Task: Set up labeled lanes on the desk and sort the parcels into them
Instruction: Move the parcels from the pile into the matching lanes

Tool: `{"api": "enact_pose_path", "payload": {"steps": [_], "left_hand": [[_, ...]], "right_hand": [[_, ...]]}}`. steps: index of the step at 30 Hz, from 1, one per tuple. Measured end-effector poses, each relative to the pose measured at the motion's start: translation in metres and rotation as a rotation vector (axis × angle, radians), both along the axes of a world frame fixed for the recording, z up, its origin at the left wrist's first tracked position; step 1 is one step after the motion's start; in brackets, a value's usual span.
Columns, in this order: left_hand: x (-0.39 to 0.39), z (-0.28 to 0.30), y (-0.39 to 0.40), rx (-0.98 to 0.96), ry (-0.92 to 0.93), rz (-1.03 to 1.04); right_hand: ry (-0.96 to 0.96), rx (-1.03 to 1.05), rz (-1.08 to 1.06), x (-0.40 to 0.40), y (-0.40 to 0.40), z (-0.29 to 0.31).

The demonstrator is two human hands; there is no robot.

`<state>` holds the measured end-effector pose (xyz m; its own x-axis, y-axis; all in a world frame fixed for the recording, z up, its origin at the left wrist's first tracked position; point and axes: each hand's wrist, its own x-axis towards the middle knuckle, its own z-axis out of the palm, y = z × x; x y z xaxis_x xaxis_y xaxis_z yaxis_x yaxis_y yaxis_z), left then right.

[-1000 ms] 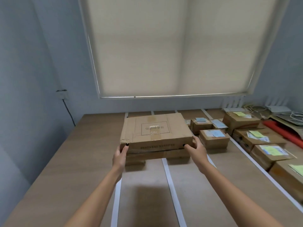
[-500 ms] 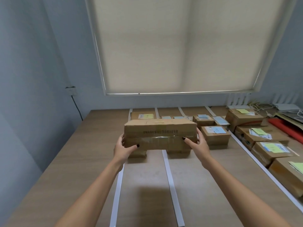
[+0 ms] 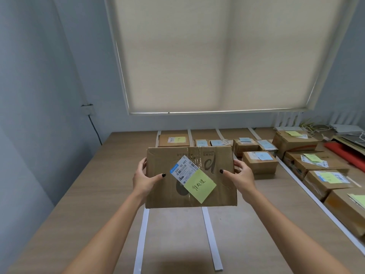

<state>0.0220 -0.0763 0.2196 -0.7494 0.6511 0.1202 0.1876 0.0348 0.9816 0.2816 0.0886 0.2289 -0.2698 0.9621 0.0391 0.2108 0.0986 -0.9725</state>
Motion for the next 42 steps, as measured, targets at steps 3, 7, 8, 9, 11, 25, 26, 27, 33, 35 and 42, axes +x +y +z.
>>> {"api": "enact_pose_path", "payload": {"steps": [3, 7, 8, 9, 11, 25, 26, 27, 33, 35, 42], "left_hand": [[-0.001, 0.002, -0.002, -0.004, -0.002, 0.08], [-0.002, 0.003, -0.006, -0.074, -0.001, 0.221], [-0.003, 0.001, -0.007, -0.085, -0.032, 0.218], [-0.005, -0.001, -0.007, -0.085, -0.079, 0.203], [-0.007, -0.006, -0.008, -0.055, -0.181, 0.147], [-0.018, -0.024, -0.019, -0.044, -0.452, -0.068], [-0.018, -0.03, -0.021, -0.065, -0.462, -0.048], [-0.019, -0.037, -0.022, -0.088, -0.47, -0.039], [-0.025, -0.091, -0.028, -0.216, -0.499, -0.023], [-0.028, -0.106, -0.026, -0.254, -0.471, 0.009], [-0.041, -0.143, -0.01, -0.419, -0.369, -0.02]], "right_hand": [[0.004, -0.024, -0.043, 0.002, -0.002, -0.003], [0.022, -0.063, -0.04, 0.0, -0.009, -0.007], [0.039, -0.077, -0.031, -0.001, -0.011, -0.008], [0.054, -0.088, -0.02, -0.001, -0.013, -0.009], [0.077, -0.109, 0.011, -0.002, -0.015, -0.01], [-0.024, -0.315, 0.101, -0.01, -0.026, -0.046], [-0.031, -0.317, 0.084, -0.01, -0.026, -0.052], [-0.039, -0.316, 0.076, -0.01, -0.026, -0.059], [-0.082, -0.321, 0.068, -0.017, -0.025, -0.096], [-0.123, -0.299, 0.08, -0.022, -0.025, -0.107], [-0.246, -0.323, 0.103, -0.04, -0.026, -0.149]]}}
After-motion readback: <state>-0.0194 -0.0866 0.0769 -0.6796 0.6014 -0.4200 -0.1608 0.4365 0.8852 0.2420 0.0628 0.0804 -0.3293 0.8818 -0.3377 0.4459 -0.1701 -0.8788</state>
